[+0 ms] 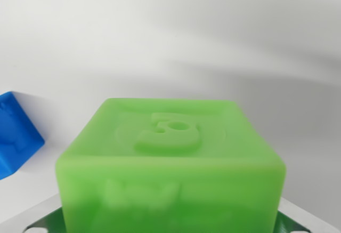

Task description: Stack cube

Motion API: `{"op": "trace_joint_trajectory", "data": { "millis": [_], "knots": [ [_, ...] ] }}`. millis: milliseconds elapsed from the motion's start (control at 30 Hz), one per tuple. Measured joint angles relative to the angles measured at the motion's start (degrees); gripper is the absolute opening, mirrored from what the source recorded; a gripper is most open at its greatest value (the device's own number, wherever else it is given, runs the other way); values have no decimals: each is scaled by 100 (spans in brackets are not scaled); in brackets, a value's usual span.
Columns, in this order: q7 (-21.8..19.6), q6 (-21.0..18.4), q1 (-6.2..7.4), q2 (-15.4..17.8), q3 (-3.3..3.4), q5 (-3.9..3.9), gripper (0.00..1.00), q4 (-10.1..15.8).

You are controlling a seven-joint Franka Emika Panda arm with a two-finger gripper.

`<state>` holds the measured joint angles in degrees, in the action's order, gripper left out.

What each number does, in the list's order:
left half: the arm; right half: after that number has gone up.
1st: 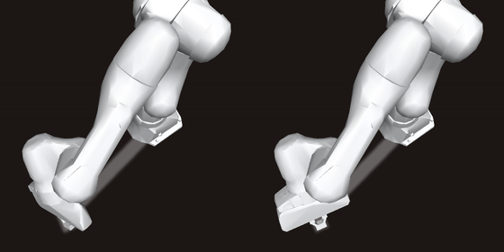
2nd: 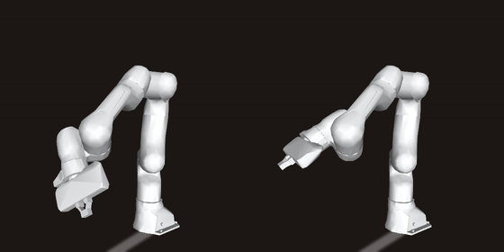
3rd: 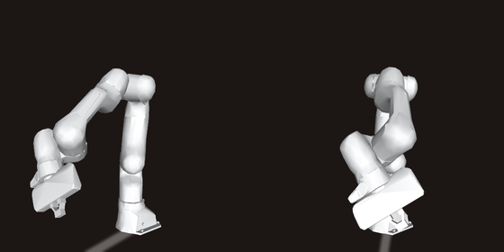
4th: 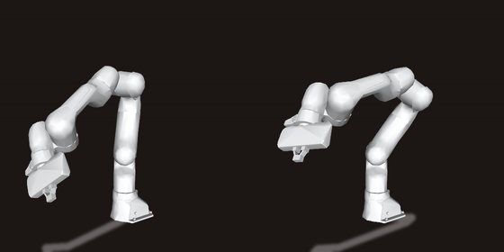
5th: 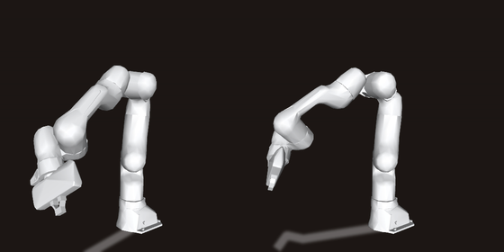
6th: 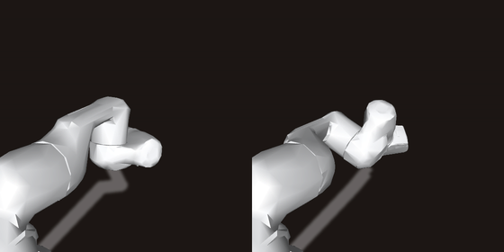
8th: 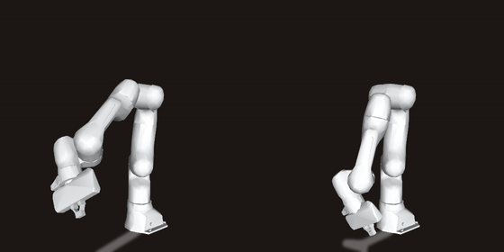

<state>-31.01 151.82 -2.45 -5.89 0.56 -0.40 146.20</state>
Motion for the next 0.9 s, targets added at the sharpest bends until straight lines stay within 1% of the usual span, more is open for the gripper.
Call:
{"op": "trace_joint_trajectory", "data": {
  "millis": [400,900],
  "knots": [
    [71,66,168,138,-104,19,0,203],
    [149,137,374,281,-252,32,0,418]
  ]
}}
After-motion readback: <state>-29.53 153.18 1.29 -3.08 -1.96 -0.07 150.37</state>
